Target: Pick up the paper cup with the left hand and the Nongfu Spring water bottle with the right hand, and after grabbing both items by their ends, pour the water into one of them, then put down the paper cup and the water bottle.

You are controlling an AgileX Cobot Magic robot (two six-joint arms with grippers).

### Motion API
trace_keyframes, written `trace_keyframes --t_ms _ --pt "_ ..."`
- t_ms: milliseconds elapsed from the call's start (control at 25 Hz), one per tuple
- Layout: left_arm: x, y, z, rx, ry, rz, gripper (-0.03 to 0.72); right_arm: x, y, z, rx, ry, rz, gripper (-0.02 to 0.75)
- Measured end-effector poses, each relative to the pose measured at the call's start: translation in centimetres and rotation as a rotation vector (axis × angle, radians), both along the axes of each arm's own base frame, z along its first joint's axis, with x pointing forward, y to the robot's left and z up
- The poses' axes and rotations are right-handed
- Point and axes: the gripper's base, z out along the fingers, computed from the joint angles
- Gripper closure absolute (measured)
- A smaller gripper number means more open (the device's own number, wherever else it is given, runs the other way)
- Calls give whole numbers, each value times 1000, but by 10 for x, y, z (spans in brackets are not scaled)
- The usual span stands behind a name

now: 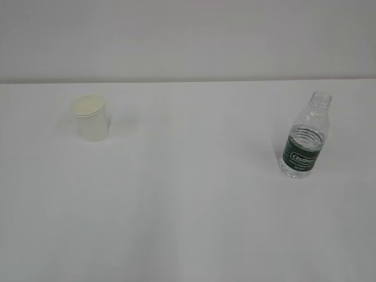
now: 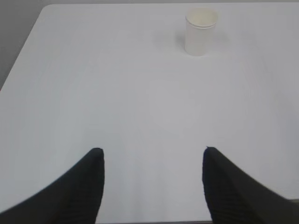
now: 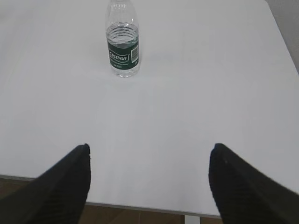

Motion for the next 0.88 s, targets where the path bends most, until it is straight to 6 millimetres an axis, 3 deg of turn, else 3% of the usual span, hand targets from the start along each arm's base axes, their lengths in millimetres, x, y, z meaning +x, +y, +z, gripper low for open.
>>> trace_keyframes --t_ms 880 --pt "0 0 0 0 0 0 218 0 0 0 0 0 0 151"
